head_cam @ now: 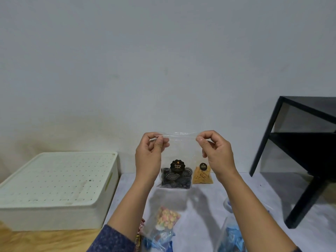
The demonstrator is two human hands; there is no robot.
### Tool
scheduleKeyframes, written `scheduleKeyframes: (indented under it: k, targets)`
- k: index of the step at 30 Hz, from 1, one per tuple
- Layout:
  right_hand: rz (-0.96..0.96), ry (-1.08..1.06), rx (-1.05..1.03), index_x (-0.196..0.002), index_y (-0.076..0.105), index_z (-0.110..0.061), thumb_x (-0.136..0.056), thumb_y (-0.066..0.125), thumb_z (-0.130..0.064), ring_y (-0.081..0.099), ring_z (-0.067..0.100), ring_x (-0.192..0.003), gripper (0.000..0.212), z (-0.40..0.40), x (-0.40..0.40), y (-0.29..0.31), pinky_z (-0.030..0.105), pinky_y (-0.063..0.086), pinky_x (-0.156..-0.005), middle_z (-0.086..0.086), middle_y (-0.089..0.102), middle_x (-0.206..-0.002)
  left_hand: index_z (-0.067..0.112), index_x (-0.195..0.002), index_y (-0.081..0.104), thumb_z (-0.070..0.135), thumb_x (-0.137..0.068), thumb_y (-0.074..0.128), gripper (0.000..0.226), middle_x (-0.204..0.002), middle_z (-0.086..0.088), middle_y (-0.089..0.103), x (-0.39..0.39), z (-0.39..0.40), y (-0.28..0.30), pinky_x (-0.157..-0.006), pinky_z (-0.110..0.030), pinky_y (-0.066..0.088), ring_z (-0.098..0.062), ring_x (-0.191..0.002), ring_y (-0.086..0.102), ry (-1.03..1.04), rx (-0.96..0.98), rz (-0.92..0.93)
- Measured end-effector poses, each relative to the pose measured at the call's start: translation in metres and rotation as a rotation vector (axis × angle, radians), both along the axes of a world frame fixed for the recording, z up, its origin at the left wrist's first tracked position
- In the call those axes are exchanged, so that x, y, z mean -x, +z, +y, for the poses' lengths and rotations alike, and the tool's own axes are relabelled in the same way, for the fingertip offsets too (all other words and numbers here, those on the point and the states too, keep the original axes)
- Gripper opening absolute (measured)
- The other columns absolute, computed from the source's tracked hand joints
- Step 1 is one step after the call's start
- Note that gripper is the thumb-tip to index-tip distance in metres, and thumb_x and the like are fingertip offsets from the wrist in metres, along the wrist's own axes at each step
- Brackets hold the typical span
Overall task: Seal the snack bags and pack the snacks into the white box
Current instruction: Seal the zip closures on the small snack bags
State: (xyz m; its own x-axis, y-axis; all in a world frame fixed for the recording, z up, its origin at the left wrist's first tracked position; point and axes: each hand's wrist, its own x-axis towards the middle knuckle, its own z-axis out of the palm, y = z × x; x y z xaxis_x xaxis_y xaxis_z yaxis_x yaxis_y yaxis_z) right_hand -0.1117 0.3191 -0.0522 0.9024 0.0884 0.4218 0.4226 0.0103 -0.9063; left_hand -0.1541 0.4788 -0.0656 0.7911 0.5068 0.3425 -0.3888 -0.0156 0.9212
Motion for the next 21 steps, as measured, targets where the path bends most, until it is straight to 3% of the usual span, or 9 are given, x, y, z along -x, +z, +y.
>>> scheduleKeyframes:
  k: [8, 13, 18, 21]
  targets:
    - [0.0, -0.004, -0.045, -0.073, 0.061, -0.022, -0.088, 0.061, -0.01, 0.035, 0.008, -0.051, 0.019, 0.002, -0.004, -0.001, 0.015, 0.035, -0.049, -0.018, 0.051, -0.053, 0.018, -0.081, 0.062, 0.014, -0.092, 0.056, 0.013, -0.076, 0.006, 0.071, 0.003, -0.001, 0.002, -0.078, -0.022, 0.056, -0.005, -0.073, 0.068, 0.02, -0.016, -0.007]
    - [0.018, 0.06, -0.022, -0.073, 0.068, -0.027, -0.084, 0.067, -0.016, 0.046, 0.014, -0.067, 0.015, 0.002, -0.006, -0.006, 0.021, 0.043, -0.063, -0.009, 0.063, -0.074, 0.015, -0.08, 0.062, 0.011, -0.091, 0.058, 0.012, -0.074, 0.006, 0.07, 0.002, 0.002, 0.002, -0.076, -0.019, 0.055, -0.005, -0.072, 0.067, 0.058, -0.008, -0.036]
    - [0.019, 0.042, 0.021, -0.071, 0.065, -0.025, -0.084, 0.067, -0.015, 0.046, 0.009, -0.067, 0.016, 0.006, -0.006, -0.008, 0.01, 0.041, -0.059, -0.007, 0.06, -0.07, 0.014, -0.08, 0.061, 0.01, -0.091, 0.058, 0.012, -0.069, 0.008, 0.07, 0.0, -0.001, 0.001, -0.074, -0.013, 0.053, -0.001, -0.069, 0.067, 0.088, -0.041, -0.044]
    - [-0.004, 0.03, 0.02, -0.073, 0.063, -0.023, -0.087, 0.063, -0.012, 0.046, 0.008, -0.066, 0.018, 0.008, -0.007, -0.007, 0.011, 0.04, -0.059, -0.003, 0.058, -0.071, 0.015, -0.081, 0.062, 0.012, -0.091, 0.059, 0.011, -0.075, 0.003, 0.07, -0.002, -0.001, -0.002, -0.072, -0.012, 0.052, -0.001, -0.069, 0.067, 0.043, -0.013, -0.017]
